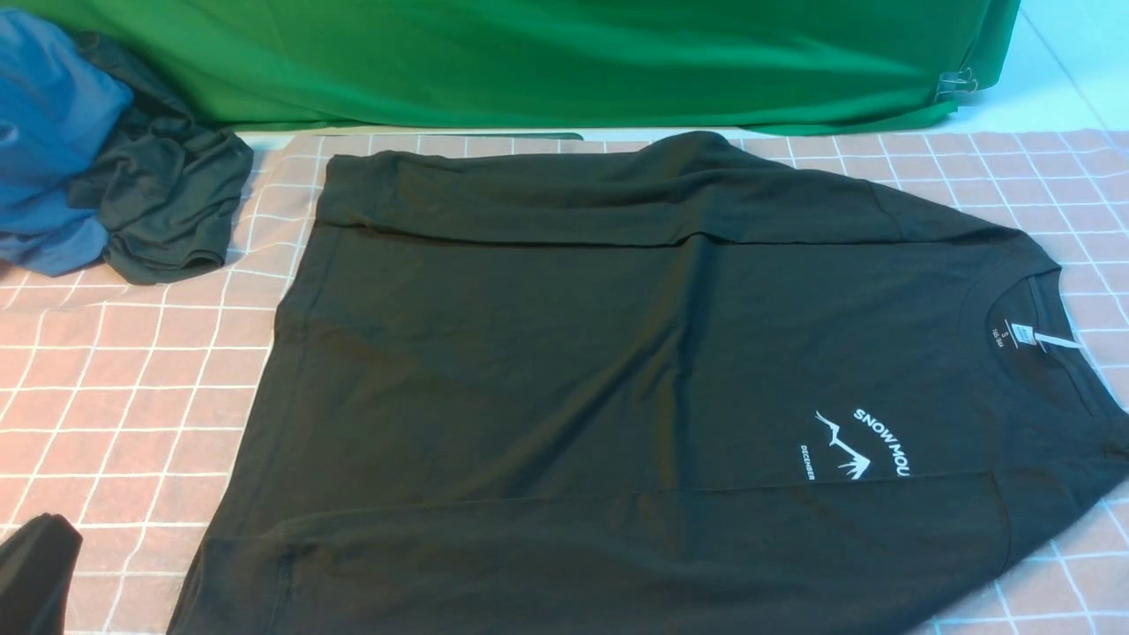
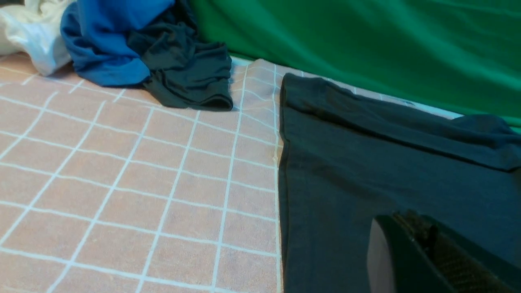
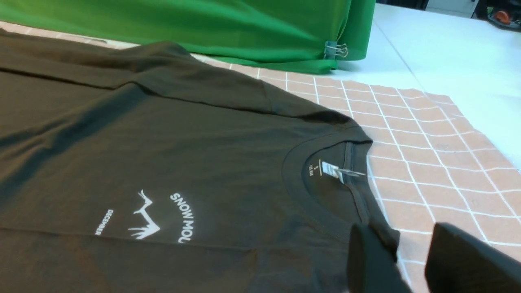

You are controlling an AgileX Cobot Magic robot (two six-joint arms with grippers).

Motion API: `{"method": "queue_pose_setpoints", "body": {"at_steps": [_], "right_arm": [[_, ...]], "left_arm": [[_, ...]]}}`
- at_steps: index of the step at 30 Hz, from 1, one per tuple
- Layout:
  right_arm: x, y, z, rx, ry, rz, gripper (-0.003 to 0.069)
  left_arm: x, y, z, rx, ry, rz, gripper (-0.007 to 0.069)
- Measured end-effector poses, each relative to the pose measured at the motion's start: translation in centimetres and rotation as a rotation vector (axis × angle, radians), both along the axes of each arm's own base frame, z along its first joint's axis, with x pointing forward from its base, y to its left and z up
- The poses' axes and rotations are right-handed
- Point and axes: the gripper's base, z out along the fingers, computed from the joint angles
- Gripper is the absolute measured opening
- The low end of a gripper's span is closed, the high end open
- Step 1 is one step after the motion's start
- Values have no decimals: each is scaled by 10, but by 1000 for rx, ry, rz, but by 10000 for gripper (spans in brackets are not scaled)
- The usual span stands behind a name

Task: Fold a long-sleeved shirt over a pink coffee tablecloth.
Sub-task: 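Grasp the left edge of the dark T-shirt lying flat on the table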

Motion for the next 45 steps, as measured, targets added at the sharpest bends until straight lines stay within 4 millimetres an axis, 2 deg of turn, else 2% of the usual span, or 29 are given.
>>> {"method": "queue_pose_setpoints", "body": {"at_steps": [4, 6, 8, 11, 16, 21, 23, 24, 27, 28, 29, 30, 32, 33, 35, 39, 44, 45], "right_arm": [[1, 0, 8, 198, -88, -17, 247], [1, 0, 13, 338, -149, -25, 247], [1, -1, 19, 542, -213, -29, 247], [0, -2, 22, 731, -249, -26, 247], [0, -2, 23, 787, -254, -25, 247], [0, -2, 26, 801, -294, -15, 247], [-1, -2, 29, 815, -316, -5, 236], [-1, -2, 33, 814, -309, 2, 219], [-7, 2, 59, 746, -275, 41, 141], [-9, 4, 78, 672, -232, 65, 85], [-11, 4, 84, 648, -226, 71, 71], [-12, 7, 105, 570, -174, 99, 45], [-9, 9, 126, 489, -100, 122, 41], [-3, 12, 140, 439, -31, 142, 40], [12, 17, 155, 367, 103, 168, 40], [43, 28, 163, 258, 350, 212, 40], [68, 43, 148, 219, 536, 270, 40], [68, 44, 147, 217, 541, 276, 40]], "left_arm": [[0, 0, 4, -28, -40, -1, 15], [1, -1, 6, -101, -67, -3, 15], [1, -2, 9, -260, -107, -1, 15], [1, 0, 17, -541, -195, 11, 15], [-1, 5, 28, -603, -332, 32, 15], [-11, 16, 51, -644, -643, 67, 15], [-15, 18, 59, -672, -734, 60, 15], [-16, 17, 65, -691, -724, 43, 15], [-15, 8, 80, -693, -562, -15, 15], [-12, 1, 92, -663, -431, -40, 15], [-10, 0, 90, -659, -378, -41, 15], [-4, -4, 93, -625, -226, -41, 15], [8, -8, 93, -578, -2, -28, 15], [21, -11, 89, -534, 202, -13, 15], [40, -13, 79, -454, 485, -7, 15], [80, -14, 53, -280, 889, -73, 15], [127, -14, 26, -173, 1138, -168, 15], [129, -14, 22, -176, 1160, -167, 15]]}}
